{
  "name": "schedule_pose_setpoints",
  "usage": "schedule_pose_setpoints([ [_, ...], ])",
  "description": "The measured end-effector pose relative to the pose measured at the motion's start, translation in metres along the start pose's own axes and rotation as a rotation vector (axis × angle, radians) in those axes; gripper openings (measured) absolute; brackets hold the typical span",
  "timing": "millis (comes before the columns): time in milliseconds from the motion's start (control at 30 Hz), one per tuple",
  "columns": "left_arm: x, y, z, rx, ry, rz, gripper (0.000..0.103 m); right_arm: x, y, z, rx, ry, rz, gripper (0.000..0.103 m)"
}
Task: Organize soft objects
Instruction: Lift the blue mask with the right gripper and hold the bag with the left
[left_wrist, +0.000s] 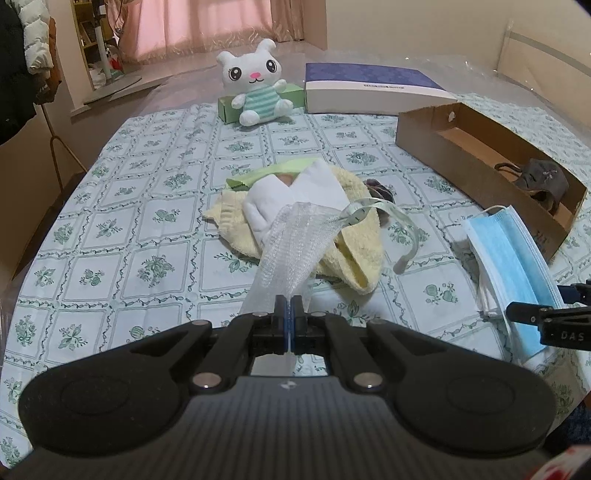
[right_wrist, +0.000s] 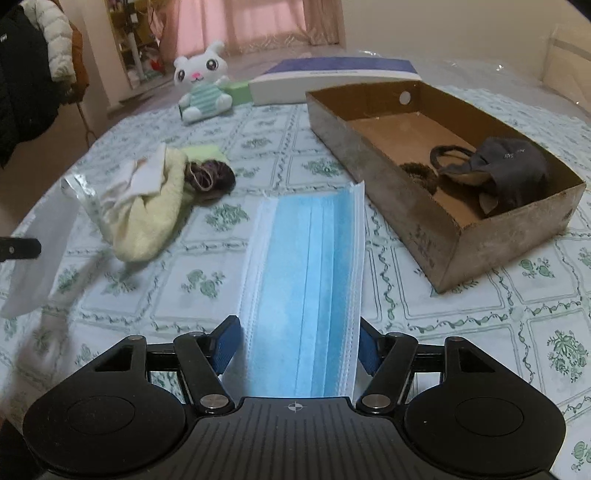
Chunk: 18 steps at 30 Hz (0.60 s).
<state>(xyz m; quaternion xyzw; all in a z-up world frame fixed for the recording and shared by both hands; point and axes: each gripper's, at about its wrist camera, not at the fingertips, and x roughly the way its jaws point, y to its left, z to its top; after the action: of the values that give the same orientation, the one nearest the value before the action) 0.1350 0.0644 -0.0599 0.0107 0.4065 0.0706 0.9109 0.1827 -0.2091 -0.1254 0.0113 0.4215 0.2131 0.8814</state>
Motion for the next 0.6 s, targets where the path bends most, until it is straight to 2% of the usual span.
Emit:
schedule_pose_setpoints([
  [167,0.004,0.0,-0.001,-0.001,0.01,0.003,0.003,-0.001,0.0,-0.008,-0.022,0.007,0.021,0.063],
  [233,0.004,-0.001,-0.001,0.001,0.012,0.002,0.003,0.001,0.002,-0.011,-0.046,0.029,0.037,0.031],
  [300,0.004,-0.002,-0.001,0.003,0.012,0.0,0.003,0.0,0.002,-0.012,-0.055,0.033,0.042,0.023],
  [400,0.002,-0.004,-0.001,0.006,0.008,-0.004,0.003,-0.007,0.005,-0.013,-0.088,0.02,0.046,0.003],
  [600,-0.006,-0.011,0.002,0.018,-0.01,-0.018,0.003,-0.03,0.008,-0.005,-0.104,-0.017,0.065,0.002],
])
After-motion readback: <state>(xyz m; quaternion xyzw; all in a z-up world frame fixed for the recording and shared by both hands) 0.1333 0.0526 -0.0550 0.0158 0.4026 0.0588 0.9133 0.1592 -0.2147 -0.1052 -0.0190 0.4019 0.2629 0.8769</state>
